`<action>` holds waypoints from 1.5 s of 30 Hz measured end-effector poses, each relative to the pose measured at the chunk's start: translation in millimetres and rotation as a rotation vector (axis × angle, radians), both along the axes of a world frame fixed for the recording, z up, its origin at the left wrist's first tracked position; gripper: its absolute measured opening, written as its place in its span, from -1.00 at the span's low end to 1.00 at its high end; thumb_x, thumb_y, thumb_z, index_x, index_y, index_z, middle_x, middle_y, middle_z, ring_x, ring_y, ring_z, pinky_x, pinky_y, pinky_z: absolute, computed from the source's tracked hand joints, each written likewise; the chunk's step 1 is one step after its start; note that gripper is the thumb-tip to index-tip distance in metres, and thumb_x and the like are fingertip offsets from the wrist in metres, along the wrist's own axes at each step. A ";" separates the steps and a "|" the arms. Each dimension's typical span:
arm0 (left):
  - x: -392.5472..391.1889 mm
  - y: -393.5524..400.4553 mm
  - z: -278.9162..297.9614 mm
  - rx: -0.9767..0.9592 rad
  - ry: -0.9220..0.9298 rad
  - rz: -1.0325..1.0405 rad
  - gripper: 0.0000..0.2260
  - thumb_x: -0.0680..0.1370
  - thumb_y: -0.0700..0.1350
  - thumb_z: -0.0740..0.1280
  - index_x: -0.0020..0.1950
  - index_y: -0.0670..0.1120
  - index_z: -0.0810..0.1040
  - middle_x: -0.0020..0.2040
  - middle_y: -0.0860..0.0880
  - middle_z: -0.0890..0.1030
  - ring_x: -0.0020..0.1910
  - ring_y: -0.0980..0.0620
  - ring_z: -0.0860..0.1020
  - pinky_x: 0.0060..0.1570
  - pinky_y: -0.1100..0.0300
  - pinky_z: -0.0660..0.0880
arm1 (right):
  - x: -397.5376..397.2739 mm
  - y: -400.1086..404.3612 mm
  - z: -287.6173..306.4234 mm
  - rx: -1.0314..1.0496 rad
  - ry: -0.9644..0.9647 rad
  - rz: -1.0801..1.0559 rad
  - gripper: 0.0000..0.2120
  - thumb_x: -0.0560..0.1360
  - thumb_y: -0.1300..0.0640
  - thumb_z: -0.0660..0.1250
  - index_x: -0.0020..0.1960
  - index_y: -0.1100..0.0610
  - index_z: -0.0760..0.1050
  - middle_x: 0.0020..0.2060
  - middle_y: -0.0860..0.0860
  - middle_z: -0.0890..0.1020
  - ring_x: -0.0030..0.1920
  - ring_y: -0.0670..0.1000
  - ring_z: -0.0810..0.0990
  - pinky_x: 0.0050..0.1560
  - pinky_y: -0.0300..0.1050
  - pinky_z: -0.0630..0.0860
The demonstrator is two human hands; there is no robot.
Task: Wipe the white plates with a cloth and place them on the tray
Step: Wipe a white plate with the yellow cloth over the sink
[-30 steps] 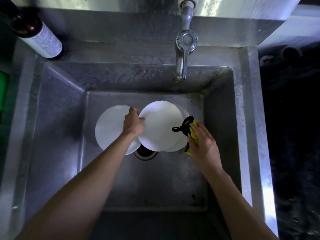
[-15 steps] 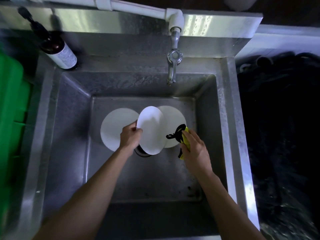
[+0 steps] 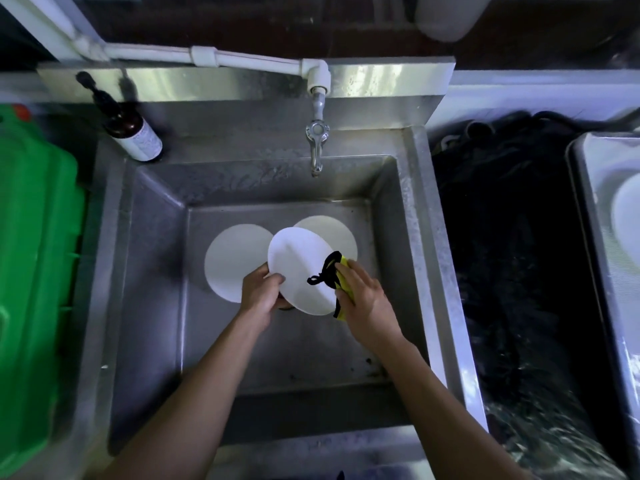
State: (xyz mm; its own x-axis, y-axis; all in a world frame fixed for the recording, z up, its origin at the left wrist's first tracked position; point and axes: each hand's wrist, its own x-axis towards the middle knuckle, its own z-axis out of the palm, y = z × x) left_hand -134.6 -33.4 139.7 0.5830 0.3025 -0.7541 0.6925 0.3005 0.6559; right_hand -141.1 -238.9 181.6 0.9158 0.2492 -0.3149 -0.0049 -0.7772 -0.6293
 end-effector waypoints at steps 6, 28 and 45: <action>-14.2 -15.3 40.5 -0.109 -0.079 -0.019 -0.63 0.44 -0.37 0.29 0.07 -0.01 0.72 0.02 -0.24 0.70 -0.05 -0.29 0.68 -0.10 -0.35 0.63 | -6.9 6.8 31.4 -0.013 -0.082 0.129 -0.43 0.57 0.16 0.30 0.55 0.00 0.23 0.52 0.00 0.34 0.41 0.19 0.41 0.30 0.28 0.47; -12.5 -69.5 126.6 -0.315 -0.334 0.107 -0.57 0.42 -0.35 0.26 0.25 -0.16 0.63 0.16 -0.26 0.67 0.02 -0.20 0.65 -0.10 -0.10 0.63 | 13.0 -35.1 62.4 -0.115 -0.328 0.310 -0.45 0.72 -0.09 -0.16 0.65 0.09 -0.07 0.63 0.01 -0.14 0.62 0.04 -0.22 0.61 0.08 -0.08; -26.8 -61.4 131.4 -0.267 -0.304 0.004 -0.52 0.30 -0.33 0.27 0.19 -0.13 0.66 0.01 -0.23 0.64 -0.05 -0.19 0.61 -0.07 -0.10 0.58 | 15.2 -15.5 73.9 -0.188 -0.287 0.481 -0.43 0.71 -0.11 -0.21 0.64 0.09 -0.20 0.60 0.02 -0.27 0.60 0.07 -0.31 0.59 0.15 -0.11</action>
